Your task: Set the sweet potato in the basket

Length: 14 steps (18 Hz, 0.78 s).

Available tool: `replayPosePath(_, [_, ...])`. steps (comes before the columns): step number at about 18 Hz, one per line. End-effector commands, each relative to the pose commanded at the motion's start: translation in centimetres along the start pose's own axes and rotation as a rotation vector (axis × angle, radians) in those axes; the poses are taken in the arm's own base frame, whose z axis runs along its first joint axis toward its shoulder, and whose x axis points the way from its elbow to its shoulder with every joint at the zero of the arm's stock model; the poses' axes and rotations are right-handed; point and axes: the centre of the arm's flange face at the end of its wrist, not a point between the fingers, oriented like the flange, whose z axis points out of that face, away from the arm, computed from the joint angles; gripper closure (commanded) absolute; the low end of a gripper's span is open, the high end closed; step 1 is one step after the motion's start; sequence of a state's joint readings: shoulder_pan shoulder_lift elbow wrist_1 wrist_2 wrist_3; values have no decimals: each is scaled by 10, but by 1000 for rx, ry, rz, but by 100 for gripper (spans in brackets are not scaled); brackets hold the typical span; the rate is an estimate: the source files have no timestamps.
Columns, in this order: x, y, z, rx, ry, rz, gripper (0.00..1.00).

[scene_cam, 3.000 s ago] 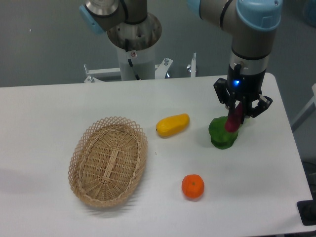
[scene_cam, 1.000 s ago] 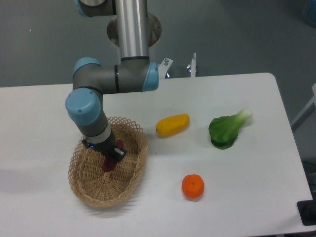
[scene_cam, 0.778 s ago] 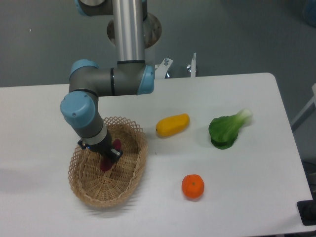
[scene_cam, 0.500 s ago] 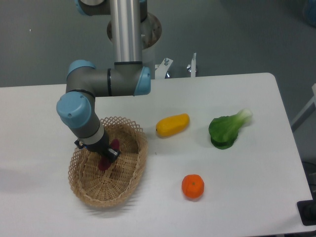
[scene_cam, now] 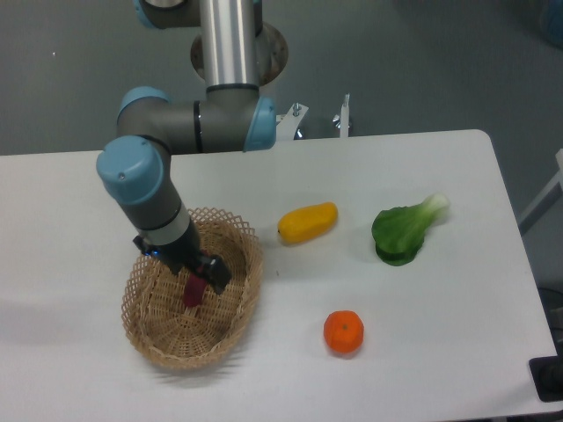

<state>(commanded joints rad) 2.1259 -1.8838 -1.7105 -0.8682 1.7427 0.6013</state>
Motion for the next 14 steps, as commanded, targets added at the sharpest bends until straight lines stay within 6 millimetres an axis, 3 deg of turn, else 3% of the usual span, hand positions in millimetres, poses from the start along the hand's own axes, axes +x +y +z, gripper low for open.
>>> replayPosePath(3, [-51, 21, -14, 12, -38, -62, 0])
replayPosePath(5, [-87, 43, -17, -6, -50, -9, 0])
replayPosePath(9, [-151, 103, -35, -43, -43, 55, 0])
replayPosePath(14, [-211, 175, -53, -60, -2, 263, 0])
